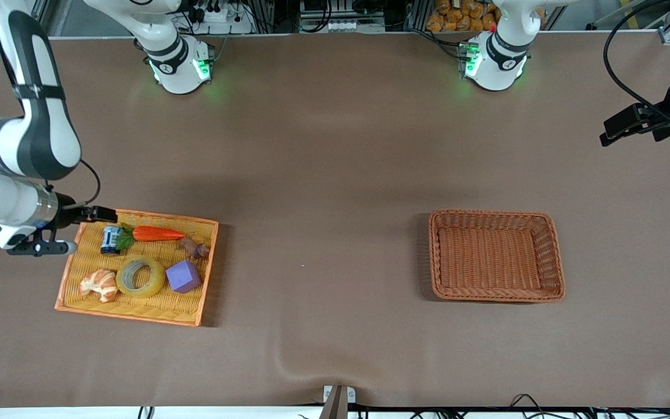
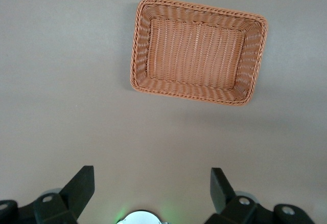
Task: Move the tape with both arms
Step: 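Reach the right gripper down to the yellow tape roll in the tray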
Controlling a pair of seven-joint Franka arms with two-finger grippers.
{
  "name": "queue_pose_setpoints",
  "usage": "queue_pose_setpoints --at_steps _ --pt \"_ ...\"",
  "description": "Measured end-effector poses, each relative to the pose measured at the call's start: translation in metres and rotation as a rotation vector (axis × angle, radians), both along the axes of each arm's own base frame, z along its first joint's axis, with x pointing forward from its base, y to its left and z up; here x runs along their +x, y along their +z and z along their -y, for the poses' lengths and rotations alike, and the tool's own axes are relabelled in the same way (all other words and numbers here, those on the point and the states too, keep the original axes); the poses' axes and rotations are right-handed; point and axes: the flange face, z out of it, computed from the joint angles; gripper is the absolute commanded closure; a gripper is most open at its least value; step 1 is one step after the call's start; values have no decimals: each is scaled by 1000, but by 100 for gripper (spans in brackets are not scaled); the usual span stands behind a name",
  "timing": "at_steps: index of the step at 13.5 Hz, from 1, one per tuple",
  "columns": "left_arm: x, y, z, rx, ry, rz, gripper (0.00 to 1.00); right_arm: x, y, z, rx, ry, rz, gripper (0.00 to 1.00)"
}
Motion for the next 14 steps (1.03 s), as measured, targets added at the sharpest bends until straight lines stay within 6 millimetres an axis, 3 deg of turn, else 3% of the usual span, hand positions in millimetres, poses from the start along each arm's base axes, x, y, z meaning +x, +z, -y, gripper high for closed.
queue_pose_setpoints --at_steps 3,5,7,14 --pt "2 -4 0 -1 0 -4 0 13 -52 -3 -24 -199 8 0" --pt "5 -4 0 -1 1 8 0 22 -72 -17 -43 -350 -2 0" --pt "7 -4 -2 -2 3 17 0 31 -82 -24 -52 -430 6 0" --pt "14 -16 -4 -4 7 1 0 41 -106 0 -56 -533 57 0"
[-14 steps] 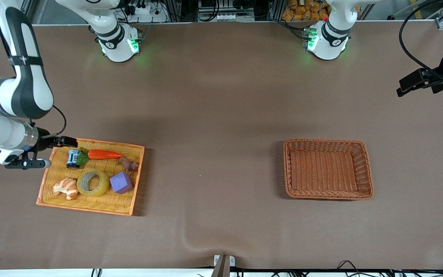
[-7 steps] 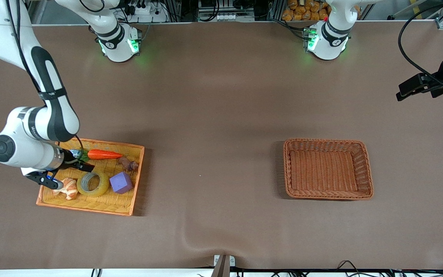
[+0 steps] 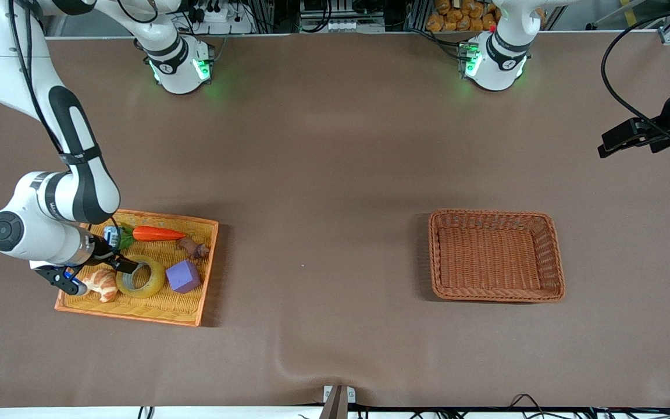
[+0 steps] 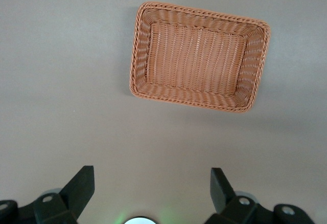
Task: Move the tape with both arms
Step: 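Reach the right gripper down to the yellow tape roll in the tray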
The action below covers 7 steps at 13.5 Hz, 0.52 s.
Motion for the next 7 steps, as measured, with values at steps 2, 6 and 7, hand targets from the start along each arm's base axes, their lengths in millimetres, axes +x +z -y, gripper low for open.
queue_pose_setpoints --at_steps 2,6,7 --pt "3 -5 0 -1 0 -5 0 2 -10 2 -3 -7 19 0" --pt "7 -13 0 -2 0 -19 0 3 -28 -1 -5 -7 51 100" --pt "7 -14 0 -2 0 -19 0 1 -33 -3 -5 -14 62 100"
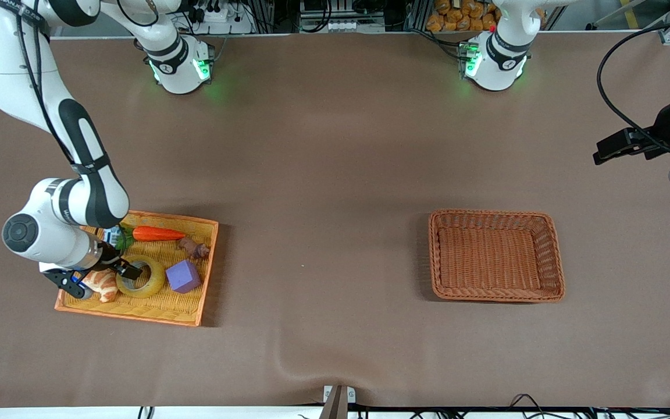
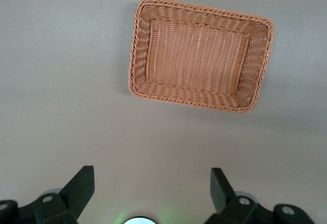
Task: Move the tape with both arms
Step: 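Reach the right gripper down to the yellow tape roll in the tray, then close the right gripper on the tape roll rim and lift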
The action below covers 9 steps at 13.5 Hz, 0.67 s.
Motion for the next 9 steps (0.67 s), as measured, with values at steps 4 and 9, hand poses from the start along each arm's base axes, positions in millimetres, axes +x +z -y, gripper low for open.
queue_pose_setpoints --at_steps 4,9 --pt "0 0 0 0 0 1 0 -2 -5 -2 0 -15 6 100" --pt "4 -5 -1 -1 1 0 0 -2 -3 -2 0 -17 4 100"
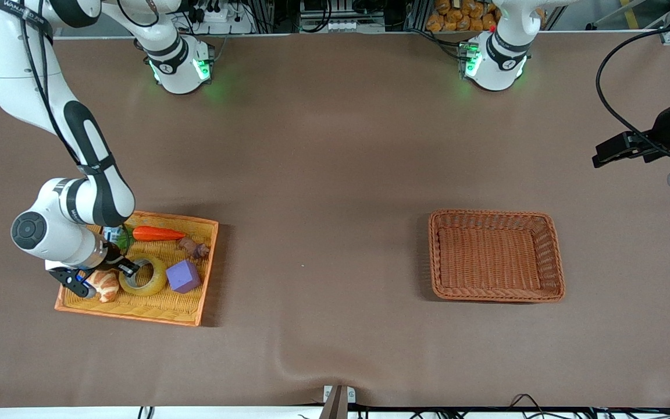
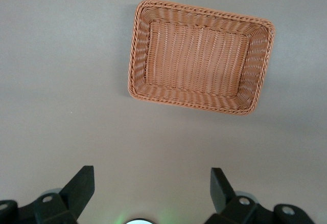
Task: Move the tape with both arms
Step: 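Close the right gripper on the tape roll rim and lift, then carry the tape toward the basket while the left gripper reaches over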
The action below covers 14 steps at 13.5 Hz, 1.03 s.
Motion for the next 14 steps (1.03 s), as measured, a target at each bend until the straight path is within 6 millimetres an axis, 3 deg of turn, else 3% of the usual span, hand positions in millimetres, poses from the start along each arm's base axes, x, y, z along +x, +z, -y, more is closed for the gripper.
queue_pose_setpoints --at_steps 3,9,11,14 --pt "2 -2 0 0 0 1 0 5 27 1 1 17 -12 100" --pt "2 -2 0 -1 1 4 0 -1 138 -1 17 37 -75 100" --pt "2 0 0 -1 1 7 0 -11 168 -14 90 20 -103 100" --pt "-2 8 1 0 -1 21 0 -21 208 -50 192 29 -121 100"
